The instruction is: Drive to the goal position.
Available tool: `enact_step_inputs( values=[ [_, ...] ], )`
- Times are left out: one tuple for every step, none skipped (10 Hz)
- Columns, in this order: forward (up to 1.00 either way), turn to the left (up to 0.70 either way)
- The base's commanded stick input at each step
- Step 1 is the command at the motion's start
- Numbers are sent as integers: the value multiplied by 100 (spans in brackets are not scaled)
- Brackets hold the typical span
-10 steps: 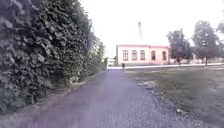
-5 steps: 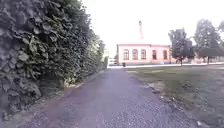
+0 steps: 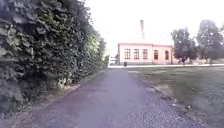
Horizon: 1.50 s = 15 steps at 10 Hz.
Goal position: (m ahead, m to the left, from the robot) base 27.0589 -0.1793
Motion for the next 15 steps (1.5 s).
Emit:
enact_step_inputs(
  values=[
    [70,-14],
    [70,-14],
    [70,-14],
    [70,-3],
    [70,0],
    [70,0],
    [70,0],
    [70,0],
    [70,-11],
    [70,-14],
    [70,-14],
    [70,-14],
    [70,-14],
    [70,-14],
    [70,-6]
  ],
)
